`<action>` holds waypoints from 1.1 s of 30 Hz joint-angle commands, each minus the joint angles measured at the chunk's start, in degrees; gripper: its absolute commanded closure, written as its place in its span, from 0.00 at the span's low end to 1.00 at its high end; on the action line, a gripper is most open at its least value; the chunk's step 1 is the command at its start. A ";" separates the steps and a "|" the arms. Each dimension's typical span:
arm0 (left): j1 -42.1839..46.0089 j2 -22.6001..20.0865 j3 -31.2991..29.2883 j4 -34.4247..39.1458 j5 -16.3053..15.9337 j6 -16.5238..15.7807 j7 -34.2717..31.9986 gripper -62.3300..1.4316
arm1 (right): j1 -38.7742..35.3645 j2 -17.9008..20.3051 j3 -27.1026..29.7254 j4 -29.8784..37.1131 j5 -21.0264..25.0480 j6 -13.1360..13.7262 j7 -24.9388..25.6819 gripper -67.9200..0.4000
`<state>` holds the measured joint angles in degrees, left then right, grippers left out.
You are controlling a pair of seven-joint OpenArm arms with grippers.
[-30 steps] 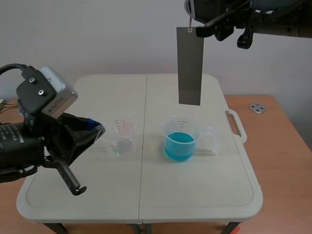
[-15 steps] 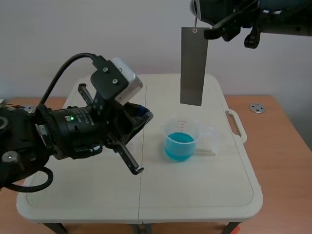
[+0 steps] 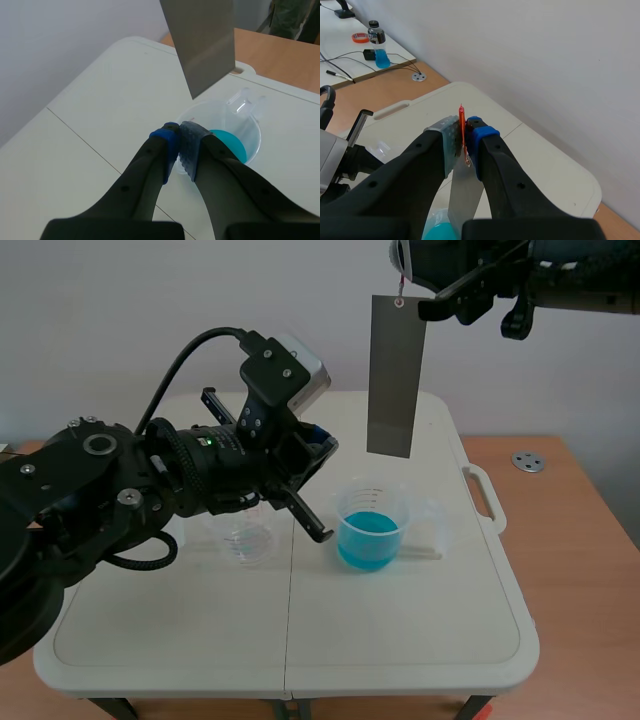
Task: Hold the metal plate by the orange handle, dip it into the blue solution, take it out and point at it, then put the plate back in the beaker on the left.
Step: 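Point at the plate with the left hand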
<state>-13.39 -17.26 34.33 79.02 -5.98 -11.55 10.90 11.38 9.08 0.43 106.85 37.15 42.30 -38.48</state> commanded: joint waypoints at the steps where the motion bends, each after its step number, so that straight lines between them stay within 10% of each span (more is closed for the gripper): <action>1: -0.61 0.31 -0.22 0.44 -0.15 0.26 -0.76 0.95 | 0.70 0.28 0.26 1.11 0.81 0.42 0.87 0.97; 26: 0.20 -0.11 -0.33 0.42 -0.15 0.57 -0.92 0.95 | 0.70 0.26 0.26 1.11 0.83 0.42 0.87 0.97; 33: 3.10 -2.99 -4.00 1.20 -0.35 8.59 -1.40 0.95 | 0.70 0.26 0.26 1.11 0.85 0.42 0.90 0.97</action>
<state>-11.05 -19.59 32.53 78.63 -6.04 -3.70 10.46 11.38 9.06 0.43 106.85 37.15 42.30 -38.48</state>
